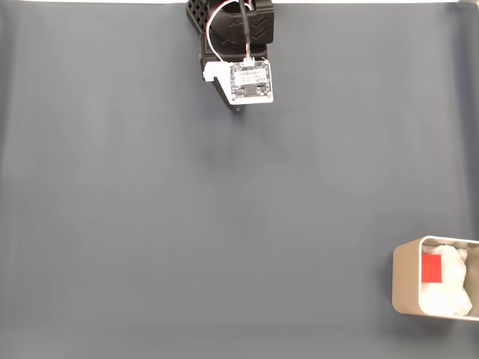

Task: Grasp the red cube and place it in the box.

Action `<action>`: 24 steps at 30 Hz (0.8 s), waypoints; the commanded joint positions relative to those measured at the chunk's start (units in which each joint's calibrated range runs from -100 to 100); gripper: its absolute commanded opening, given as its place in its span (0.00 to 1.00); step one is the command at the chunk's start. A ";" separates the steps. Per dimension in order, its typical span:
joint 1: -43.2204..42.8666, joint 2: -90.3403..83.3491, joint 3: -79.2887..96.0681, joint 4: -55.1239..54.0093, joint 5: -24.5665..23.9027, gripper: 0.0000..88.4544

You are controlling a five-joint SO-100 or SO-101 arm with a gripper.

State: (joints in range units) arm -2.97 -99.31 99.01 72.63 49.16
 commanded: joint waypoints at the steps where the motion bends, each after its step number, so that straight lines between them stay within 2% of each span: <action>1: -0.09 -0.69 0.81 2.12 -0.49 0.00; 24: 1.97 -0.61 0.81 3.27 -0.10 0.00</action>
State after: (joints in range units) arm -1.63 -100.00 99.01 74.62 49.11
